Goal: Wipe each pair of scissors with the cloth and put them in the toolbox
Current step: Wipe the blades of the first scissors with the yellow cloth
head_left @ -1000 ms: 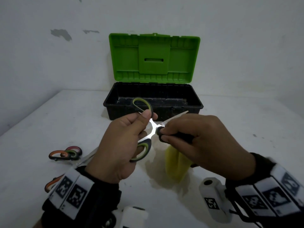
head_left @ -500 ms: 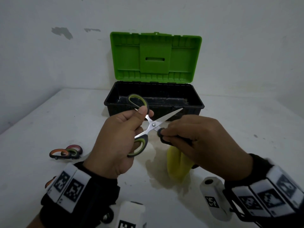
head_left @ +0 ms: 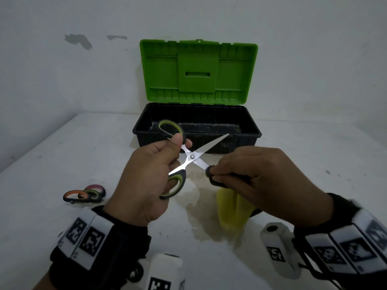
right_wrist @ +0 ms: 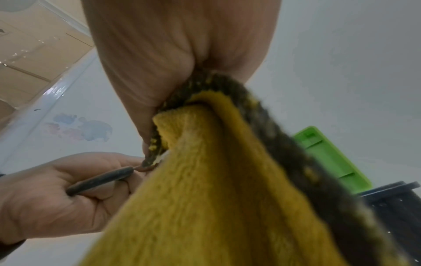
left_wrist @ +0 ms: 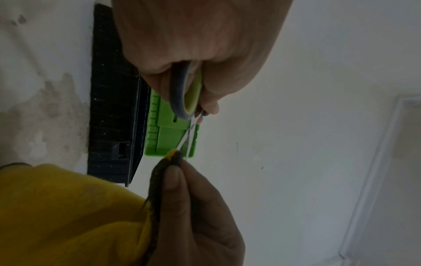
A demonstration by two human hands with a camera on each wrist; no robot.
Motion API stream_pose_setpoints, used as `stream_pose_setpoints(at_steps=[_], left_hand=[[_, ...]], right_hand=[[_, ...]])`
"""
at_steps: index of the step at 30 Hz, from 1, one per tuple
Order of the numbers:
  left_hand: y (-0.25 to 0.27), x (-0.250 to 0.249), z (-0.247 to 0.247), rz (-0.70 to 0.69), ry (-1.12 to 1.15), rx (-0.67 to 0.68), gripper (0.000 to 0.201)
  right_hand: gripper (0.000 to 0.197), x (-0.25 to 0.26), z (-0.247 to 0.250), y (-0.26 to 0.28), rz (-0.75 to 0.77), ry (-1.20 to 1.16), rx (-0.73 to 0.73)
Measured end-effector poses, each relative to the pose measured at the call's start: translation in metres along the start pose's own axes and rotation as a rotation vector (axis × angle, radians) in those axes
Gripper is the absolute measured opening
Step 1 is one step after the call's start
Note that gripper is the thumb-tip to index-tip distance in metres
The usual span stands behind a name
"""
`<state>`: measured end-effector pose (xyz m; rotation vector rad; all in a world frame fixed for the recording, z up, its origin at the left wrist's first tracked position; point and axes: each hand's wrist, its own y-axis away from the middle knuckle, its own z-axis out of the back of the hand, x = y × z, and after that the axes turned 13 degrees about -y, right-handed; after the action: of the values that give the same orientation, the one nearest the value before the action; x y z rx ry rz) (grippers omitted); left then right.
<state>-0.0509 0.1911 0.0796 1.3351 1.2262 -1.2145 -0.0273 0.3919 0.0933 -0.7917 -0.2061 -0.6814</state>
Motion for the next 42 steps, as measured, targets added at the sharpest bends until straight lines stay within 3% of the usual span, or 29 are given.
stream_pose_setpoints(at_steps=[7,14,19,25,31,42], left_hand=[[-0.003,0.000,-0.005,-0.013,0.018,-0.022,0.030],[-0.001,-0.001,0.000,0.011,0.009,-0.049,0.030],[-0.002,-0.003,-0.003,-0.002,0.029,-0.046,0.031],[0.000,-0.004,0.000,0.000,0.008,-0.050,0.030],[-0.001,-0.006,-0.006,-0.014,0.022,-0.004,0.032],[-0.003,-0.004,0.004,0.037,0.107,0.011,0.030]], right_hand=[[0.015,0.000,-0.004,-0.009,0.036,0.034,-0.076],[0.015,-0.002,0.003,0.000,0.018,0.047,0.005],[0.015,0.004,-0.001,-0.008,0.074,0.063,-0.073],[0.015,-0.001,0.007,0.000,0.031,0.036,0.025],[0.014,0.005,0.000,-0.008,0.061,0.024,-0.073],[0.016,-0.003,0.015,0.018,-0.038,-0.009,0.068]])
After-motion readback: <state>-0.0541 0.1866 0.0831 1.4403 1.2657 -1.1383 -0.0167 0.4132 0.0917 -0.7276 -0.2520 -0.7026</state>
